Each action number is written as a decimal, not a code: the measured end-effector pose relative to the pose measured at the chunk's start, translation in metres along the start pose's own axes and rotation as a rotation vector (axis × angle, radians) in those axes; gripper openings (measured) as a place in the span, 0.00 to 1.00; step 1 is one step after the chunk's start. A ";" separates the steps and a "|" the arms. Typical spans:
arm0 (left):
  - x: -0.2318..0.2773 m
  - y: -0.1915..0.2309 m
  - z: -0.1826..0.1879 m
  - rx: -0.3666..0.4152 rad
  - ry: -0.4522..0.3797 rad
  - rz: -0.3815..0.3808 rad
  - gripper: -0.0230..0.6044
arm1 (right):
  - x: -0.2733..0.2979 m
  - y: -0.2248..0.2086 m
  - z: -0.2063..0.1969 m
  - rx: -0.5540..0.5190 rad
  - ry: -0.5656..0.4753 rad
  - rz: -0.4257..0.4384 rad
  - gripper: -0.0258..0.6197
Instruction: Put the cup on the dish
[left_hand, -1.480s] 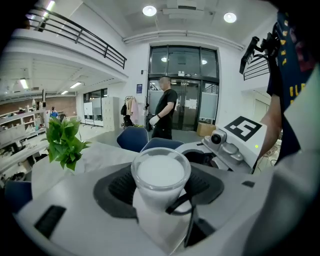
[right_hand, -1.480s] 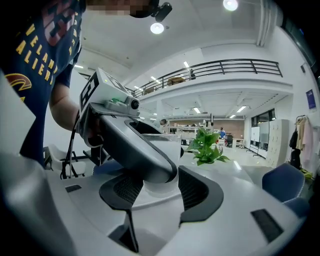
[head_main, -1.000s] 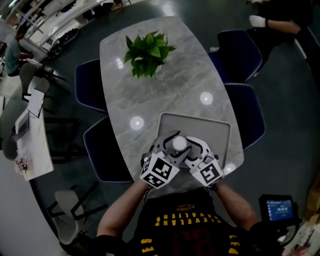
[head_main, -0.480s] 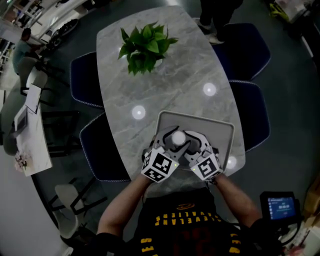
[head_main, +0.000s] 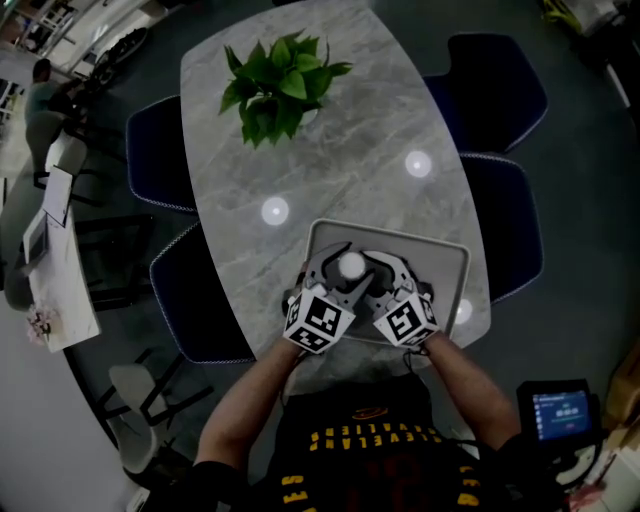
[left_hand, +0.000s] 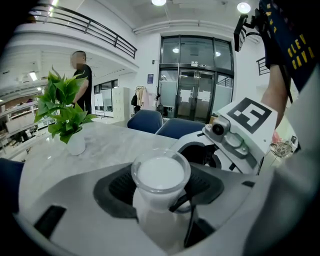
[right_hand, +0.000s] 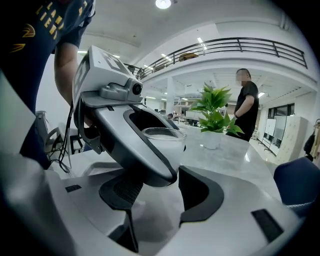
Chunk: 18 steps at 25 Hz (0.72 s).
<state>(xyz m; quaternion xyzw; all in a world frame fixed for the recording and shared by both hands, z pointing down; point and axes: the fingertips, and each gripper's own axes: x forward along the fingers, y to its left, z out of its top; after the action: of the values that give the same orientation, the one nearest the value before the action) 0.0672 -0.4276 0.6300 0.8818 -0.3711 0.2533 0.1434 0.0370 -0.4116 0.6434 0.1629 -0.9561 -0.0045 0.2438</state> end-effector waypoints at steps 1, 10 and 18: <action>0.003 0.001 -0.003 0.002 0.004 0.001 0.46 | 0.003 0.000 -0.005 -0.005 0.016 0.007 0.39; 0.022 0.007 -0.027 0.011 0.043 -0.005 0.46 | 0.018 0.001 -0.034 -0.047 0.150 0.044 0.39; 0.030 0.010 -0.037 0.018 0.057 -0.001 0.46 | 0.026 0.000 -0.048 -0.047 0.218 0.043 0.39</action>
<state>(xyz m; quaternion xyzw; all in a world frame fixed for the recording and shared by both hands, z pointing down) 0.0653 -0.4359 0.6784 0.8758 -0.3640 0.2813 0.1462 0.0381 -0.4166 0.6982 0.1362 -0.9267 -0.0039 0.3502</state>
